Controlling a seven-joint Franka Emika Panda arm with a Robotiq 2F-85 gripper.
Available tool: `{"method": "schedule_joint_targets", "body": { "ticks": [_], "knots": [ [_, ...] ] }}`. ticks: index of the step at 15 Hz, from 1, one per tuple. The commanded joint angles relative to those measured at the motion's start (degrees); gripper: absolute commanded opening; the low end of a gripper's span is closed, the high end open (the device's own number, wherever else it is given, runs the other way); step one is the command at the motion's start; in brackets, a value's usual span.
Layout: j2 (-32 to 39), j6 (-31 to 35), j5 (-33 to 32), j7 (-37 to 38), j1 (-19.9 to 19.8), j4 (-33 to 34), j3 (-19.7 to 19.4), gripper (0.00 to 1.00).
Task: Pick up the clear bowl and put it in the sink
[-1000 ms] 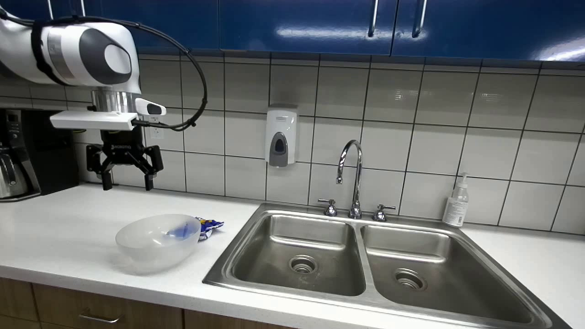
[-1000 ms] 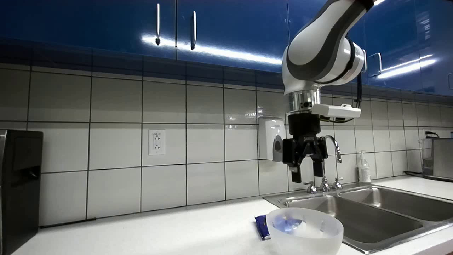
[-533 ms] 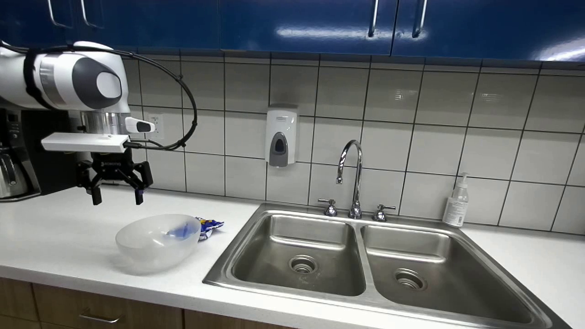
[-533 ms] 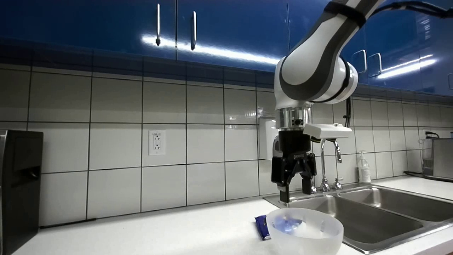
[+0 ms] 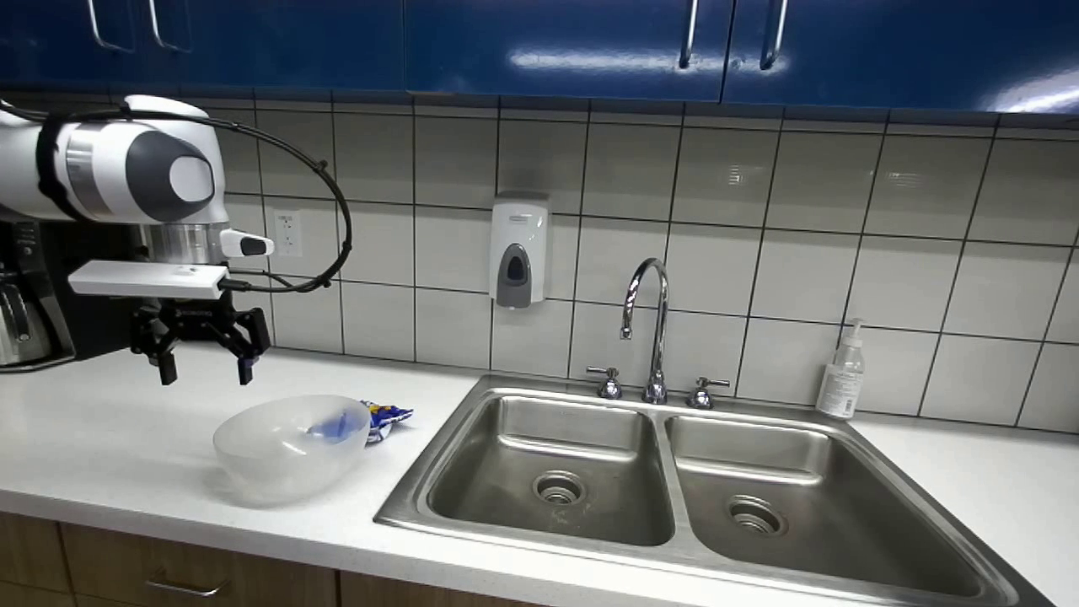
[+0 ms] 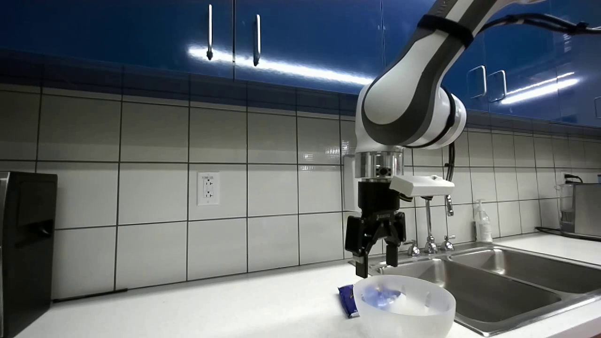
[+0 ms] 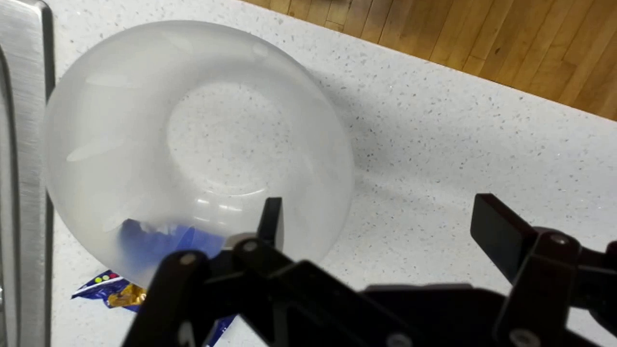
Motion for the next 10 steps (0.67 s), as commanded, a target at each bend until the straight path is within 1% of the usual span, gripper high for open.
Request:
{"method": "schedule_joint_targets", "body": {
  "ticks": [1, 7, 10],
  "knots": [
    [2.59, 2.35, 0.83, 0.84, 0.48, 1.71, 1.81, 1.00],
    [8.58, 6.35, -2.50, 3.70, 0.13, 3.63, 3.35, 1.00],
    [12.19, 8.46, -5.58, 5.71, 0.02, 5.13, 3.05, 1.00]
  ]
}}
